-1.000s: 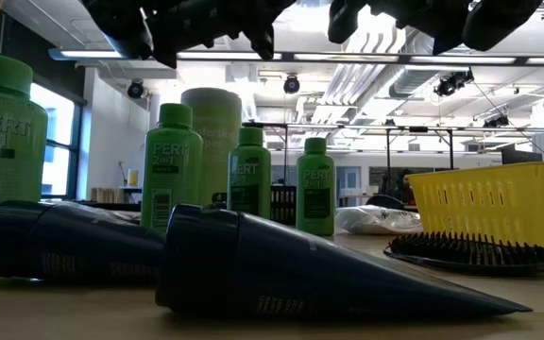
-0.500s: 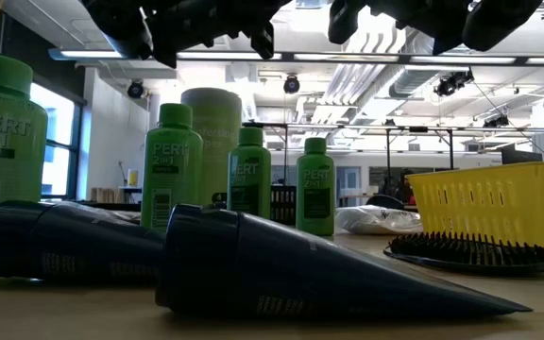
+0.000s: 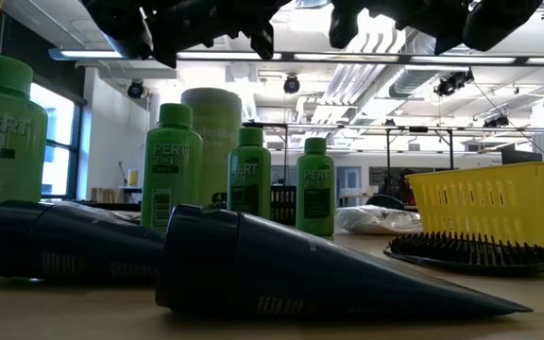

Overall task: Pick & Place Travel size toiletries
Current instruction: Put the black hair brush into the bottom left black bin

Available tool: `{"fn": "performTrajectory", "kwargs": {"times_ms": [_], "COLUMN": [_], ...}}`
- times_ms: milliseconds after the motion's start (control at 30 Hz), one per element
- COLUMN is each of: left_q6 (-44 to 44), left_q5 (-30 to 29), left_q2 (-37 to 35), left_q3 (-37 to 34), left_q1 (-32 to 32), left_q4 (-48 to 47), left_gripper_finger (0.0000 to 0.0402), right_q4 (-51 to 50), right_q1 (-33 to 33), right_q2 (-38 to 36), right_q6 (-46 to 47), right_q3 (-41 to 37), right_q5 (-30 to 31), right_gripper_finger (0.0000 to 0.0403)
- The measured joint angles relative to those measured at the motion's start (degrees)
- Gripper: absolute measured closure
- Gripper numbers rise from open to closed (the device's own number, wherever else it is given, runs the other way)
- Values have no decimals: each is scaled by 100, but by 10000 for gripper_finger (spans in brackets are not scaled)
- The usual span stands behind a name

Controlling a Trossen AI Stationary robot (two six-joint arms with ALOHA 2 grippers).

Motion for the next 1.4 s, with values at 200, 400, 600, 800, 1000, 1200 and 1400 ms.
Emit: {"fn": "performTrajectory", "kwargs": {"times_ms": [200,400,600,800,1000,1200,1400], "left_q6": [-132,-202,-171,-349,-450,-448,-448], "left_q5": [85,275,295,435,433,281,-16], "left_q2": [0,-47,-61,-135,-387,-727,-1049], "left_q3": [1,0,1,1,1,1,1], "left_q1": [0,7,7,7,4,4,4], "left_q4": [-15,-197,-237,-855,-1532,-2031,-2742], "left_gripper_finger": [372,372,373,371,369,372,371], "right_q4": [-126,-772,-1529,-2195,-2942,-3130,-3169], "right_q1": [-191,-665,-1063,-1283,-1313,-1313,-1313], "right_q2": [-102,-706,-1150,-1271,-1266,-1261,-1261], "right_q6": [42,557,574,573,389,187,115], "right_q3": [0,13,13,9,7,2,2], "right_q5": [-385,-1327,-1610,-1655,-1573,-1556,-1543], "right_gripper_finger": [212,206,215,216,216,216,216]}}
